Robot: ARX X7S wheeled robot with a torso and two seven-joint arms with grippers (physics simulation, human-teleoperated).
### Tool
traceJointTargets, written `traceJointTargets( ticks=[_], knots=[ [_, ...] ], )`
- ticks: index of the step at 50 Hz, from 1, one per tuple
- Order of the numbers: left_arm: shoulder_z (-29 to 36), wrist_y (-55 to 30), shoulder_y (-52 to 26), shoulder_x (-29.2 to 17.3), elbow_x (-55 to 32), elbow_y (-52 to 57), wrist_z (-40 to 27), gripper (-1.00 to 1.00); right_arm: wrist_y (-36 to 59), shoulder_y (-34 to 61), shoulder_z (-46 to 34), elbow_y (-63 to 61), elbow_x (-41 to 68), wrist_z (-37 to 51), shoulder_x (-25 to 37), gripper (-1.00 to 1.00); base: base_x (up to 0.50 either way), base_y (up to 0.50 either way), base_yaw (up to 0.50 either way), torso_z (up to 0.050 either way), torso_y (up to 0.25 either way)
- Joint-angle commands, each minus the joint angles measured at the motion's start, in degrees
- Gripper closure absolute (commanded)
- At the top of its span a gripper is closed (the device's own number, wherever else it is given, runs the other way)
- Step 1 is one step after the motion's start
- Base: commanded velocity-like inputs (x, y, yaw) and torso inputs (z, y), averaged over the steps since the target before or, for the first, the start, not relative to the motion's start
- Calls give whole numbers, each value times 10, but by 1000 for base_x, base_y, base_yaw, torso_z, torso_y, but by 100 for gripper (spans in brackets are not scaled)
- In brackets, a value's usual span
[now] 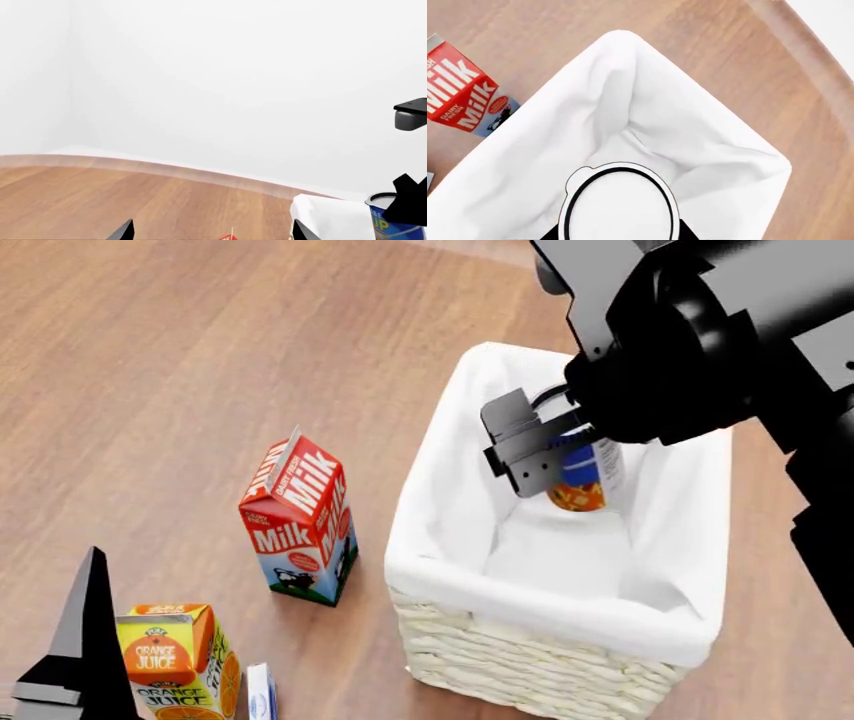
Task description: Pick up the alphabet soup and the tomato sauce, and put them in the basket.
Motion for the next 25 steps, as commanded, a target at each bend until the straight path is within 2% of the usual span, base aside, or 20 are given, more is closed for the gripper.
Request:
traceJointTargets(
  ticks=[1, 25],
  knots=[
    [0, 2, 0, 0, -2, -2, 0, -100, -11, -11, -9, 23, -24, -17, -12, 100, 0, 0, 0, 0, 0],
    [-2, 10, 2, 0, -6, -11, 1, -100, -52, -38, -23, 89, -50, -48, -47, 100, 0, 0, 0, 0, 0]
  ],
)
